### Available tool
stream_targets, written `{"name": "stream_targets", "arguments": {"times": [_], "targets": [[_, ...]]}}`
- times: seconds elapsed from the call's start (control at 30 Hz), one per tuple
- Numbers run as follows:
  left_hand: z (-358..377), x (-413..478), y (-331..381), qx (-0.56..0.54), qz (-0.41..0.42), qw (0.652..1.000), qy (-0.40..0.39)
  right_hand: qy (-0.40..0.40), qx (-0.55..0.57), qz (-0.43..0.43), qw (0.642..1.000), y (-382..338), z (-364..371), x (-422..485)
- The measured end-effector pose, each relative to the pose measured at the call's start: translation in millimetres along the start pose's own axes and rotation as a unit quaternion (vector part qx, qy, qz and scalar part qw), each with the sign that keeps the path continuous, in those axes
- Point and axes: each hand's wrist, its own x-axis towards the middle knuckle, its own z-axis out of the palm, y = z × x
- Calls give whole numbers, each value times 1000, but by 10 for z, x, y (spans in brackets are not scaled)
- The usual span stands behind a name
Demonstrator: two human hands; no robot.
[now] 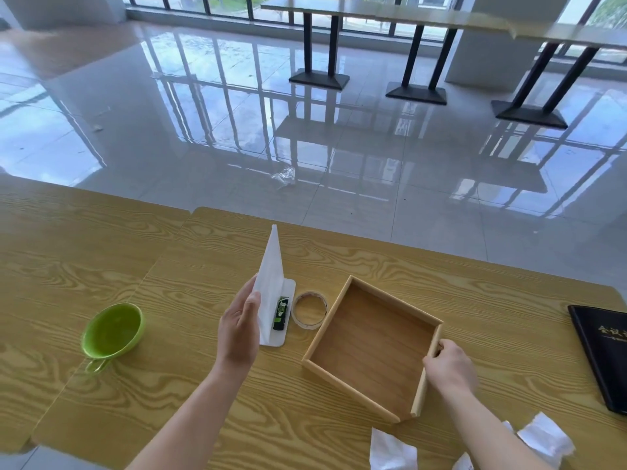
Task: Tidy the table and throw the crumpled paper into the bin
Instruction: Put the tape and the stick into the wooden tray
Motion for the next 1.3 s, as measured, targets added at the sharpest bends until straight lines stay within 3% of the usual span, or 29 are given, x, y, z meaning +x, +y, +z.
{"name": "stream_targets", "arguments": {"times": [0.33,1.0,1.3], "targets": [[-359,381,56,17,-7,999,33,-27,-13,-34,999,-568,194,95],[-1045,1207,113,20,0,1000,-10,-22,-16,-13,1000,-1538,653,6],[-1152,1471,201,24,-10,999,41,-53,11,-47,997,-1878,751,188]]}}
